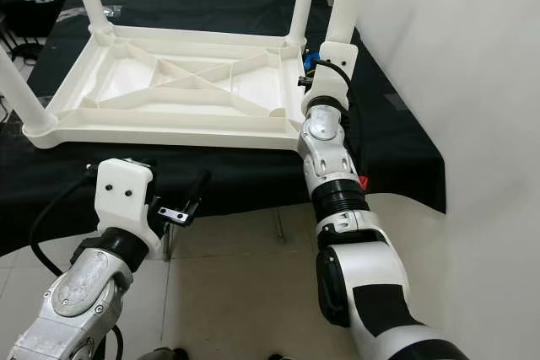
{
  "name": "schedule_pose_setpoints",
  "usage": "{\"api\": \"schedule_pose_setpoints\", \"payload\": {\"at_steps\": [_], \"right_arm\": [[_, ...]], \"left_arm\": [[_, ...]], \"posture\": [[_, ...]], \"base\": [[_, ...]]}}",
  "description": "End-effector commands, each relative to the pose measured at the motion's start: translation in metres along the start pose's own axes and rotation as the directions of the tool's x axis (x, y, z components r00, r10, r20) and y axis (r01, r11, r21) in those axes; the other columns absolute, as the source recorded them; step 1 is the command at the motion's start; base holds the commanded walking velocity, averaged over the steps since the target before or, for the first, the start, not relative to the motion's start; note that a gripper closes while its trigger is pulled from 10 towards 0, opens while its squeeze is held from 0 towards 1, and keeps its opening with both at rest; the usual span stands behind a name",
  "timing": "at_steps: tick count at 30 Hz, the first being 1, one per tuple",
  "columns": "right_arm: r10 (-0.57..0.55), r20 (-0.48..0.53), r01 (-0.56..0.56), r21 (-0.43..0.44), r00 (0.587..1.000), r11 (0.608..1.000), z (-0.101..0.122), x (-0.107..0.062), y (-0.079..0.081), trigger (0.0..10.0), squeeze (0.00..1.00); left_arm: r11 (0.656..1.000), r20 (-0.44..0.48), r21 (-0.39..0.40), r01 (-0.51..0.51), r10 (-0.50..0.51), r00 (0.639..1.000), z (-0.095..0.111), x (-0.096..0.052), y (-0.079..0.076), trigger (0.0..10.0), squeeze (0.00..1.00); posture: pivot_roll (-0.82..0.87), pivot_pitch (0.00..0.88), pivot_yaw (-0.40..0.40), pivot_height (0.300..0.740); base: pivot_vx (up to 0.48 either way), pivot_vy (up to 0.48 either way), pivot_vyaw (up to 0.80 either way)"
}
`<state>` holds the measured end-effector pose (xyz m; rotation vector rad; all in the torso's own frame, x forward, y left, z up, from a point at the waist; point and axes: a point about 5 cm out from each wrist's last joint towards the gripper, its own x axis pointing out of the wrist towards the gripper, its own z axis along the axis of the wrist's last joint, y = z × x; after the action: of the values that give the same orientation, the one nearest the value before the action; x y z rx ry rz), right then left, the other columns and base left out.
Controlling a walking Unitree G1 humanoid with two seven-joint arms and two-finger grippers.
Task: Building children table
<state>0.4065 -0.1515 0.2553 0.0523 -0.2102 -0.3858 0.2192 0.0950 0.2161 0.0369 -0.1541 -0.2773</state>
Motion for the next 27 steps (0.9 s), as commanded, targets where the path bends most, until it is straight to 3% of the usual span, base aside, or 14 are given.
{"api": "schedule_pose_setpoints", "payload": {"at_steps": [1, 3, 6, 10, 15, 17, 20, 21, 23, 24, 27], "right_arm": [[-0.127, -0.281, 0.112, -0.072, 0.951, 0.991, -0.064, -0.015, -0.02, 10.0, 0.0], [-0.236, -0.317, 0.247, -0.007, 0.918, 0.969, -0.063, -0.023, -0.013, 10.0, 0.0], [-0.26, -0.327, 0.28, 0.016, 0.909, 0.96, -0.062, -0.026, -0.011, 10.0, 0.0], [-0.393, -0.343, 0.405, -0.038, 0.853, 0.914, -0.058, -0.035, -0.004, 10.0, 0.0], [-0.432, -0.327, 0.437, -0.06, 0.841, 0.897, -0.055, -0.039, -0.002, 10.0, 0.0], [-0.419, -0.315, 0.427, -0.047, 0.852, 0.903, -0.052, -0.039, 0.001, 10.0, 0.0], [-0.311, -0.163, 0.321, 0.04, 0.936, 0.946, -0.02, -0.031, 0.013, 10.0, 0.0], [-0.311, -0.163, 0.321, 0.04, 0.936, 0.946, -0.02, -0.031, 0.013, 10.0, 0.0], [-0.263, -0.021, 0.264, 0.082, 0.965, 0.961, 0.011, -0.024, 0.016, 10.0, 0.0], [-0.263, -0.021, 0.264, 0.082, 0.965, 0.961, 0.011, -0.024, 0.016, 10.0, 0.0], [-0.224, 0.118, 0.21, 0.12, 0.967, 0.97, 0.045, -0.017, 0.015, 10.0, 0.0]], "left_arm": [[1.0, -0.005, -0.004, 0.003, -0.003, 1.0, -0.002, 0.0, 0.001, 10.0, 0.0], [1.0, -0.004, -0.003, 0.003, -0.003, 1.0, -0.002, 0.001, 0.001, 10.0, 0.0], [1.0, -0.003, -0.002, 0.003, -0.003, 1.0, -0.002, 0.001, 0.001, 10.0, 0.0], [1.0, -0.002, -0.003, 0.001, -0.001, 1.0, -0.002, 0.002, 0.001, 10.0, 0.0], [1.0, -0.002, -0.002, 0.001, -0.001, 1.0, -0.002, 0.002, 0.001, 10.0, 0.0], [1.0, -0.002, -0.001, 0.001, -0.001, 1.0, -0.002, 0.002, 0.001, 10.0, 0.0], [1.0, 0.0, 0.0, -0.002, 0.002, 1.0, -0.002, 0.003, 0.002, 10.0, 0.0], [1.0, 0.0, 0.0, -0.002, 0.002, 1.0, -0.002, 0.003, 0.002, 10.0, 0.0], [1.0, 0.0, 0.0, -0.004, 0.004, 1.0, -0.003, 0.003, 0.002, 10.0, 0.0], [1.0, 0.0, 0.0, -0.004, 0.004, 1.0, -0.003, 0.003, 0.002, 10.0, 0.0], [1.0, 0.0, -0.004, -0.002, 0.002, 1.0, -0.004, 0.004, 0.002, 10.0, 0.0]], "posture": [[0.11, 0.22, -0.057, 0.74], [0.11, 0.22, -0.057, 0.74], [0.11, 0.22, -0.057, 0.74], [0.1, 0.223, -0.056, 0.74], [0.11, 0.223, -0.059, 0.74], [0.11, 0.223, -0.058, 0.74], [0.1, 0.22, -0.061, 0.74], [0.1, 0.22, -0.061, 0.74], [0.1, 0.214, -0.061, 0.74], [0.1, 0.214, -0.061, 0.74], [0.1, 0.206, -0.063, 0.74]], "base": [[0.0, 0.0, 0.0], [0.0, 0.0, 0.0], [0.0, 0.0, 0.0], [0.0, 0.0, 0.0], [0.0, 0.0, 0.0], [0.0, 0.0, 0.0], [0.0, 0.0, 0.0], [0.0, 0.0, 0.0], [0.0, 0.0, 0.0], [0.0, 0.0, 0.0], [0.0, 0.0, 0.0]]}}
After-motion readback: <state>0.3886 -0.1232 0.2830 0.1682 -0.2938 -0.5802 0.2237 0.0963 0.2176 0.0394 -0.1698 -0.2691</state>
